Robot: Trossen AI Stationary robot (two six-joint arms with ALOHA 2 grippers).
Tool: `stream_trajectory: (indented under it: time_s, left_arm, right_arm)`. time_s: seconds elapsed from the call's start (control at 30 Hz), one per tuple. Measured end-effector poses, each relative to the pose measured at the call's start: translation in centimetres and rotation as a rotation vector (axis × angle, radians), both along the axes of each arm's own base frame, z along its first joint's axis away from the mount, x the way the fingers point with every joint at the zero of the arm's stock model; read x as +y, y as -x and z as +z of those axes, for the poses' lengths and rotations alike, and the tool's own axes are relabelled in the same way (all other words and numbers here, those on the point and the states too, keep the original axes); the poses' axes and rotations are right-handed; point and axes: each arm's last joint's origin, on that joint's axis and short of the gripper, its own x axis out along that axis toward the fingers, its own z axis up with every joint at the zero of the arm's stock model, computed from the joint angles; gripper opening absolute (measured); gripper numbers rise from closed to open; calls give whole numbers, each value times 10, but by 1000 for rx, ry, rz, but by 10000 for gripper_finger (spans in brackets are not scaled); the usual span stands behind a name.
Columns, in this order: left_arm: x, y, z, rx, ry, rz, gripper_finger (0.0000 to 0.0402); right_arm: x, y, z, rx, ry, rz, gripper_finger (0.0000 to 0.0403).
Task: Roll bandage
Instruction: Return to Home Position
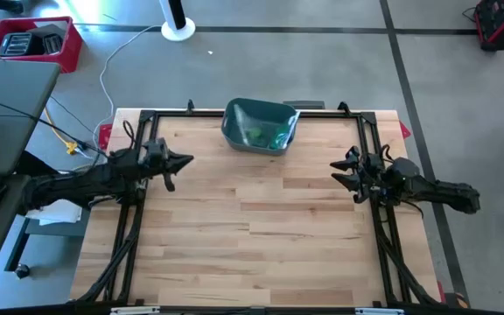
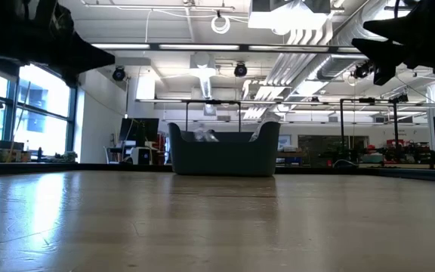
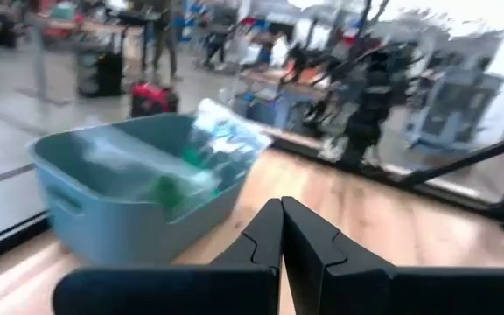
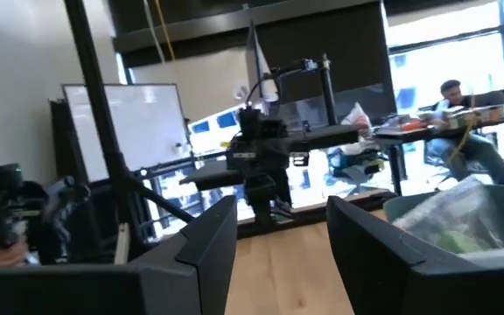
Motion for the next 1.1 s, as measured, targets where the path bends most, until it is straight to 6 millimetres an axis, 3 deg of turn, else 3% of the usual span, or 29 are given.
stream_trajectory:
  time_s: [0.27,0.53,0.7,1.1]
  left_arm:
    - [-12,-5,-36,-121,-51,-44,1]
    - [-15,-6,-38,-84,-111,-54,1]
    - [-14,-6,-43,-62,-15,-18,1]
    - [-14,-6,-44,-52,6,-17,1]
  right_arm:
    - [4,-2,-5,55,-24,28,170]
    - [3,-3,-14,150,87,-34,170]
    - [3,-4,-23,245,86,-31,170]
    - [3,-4,-24,252,86,-29,170]
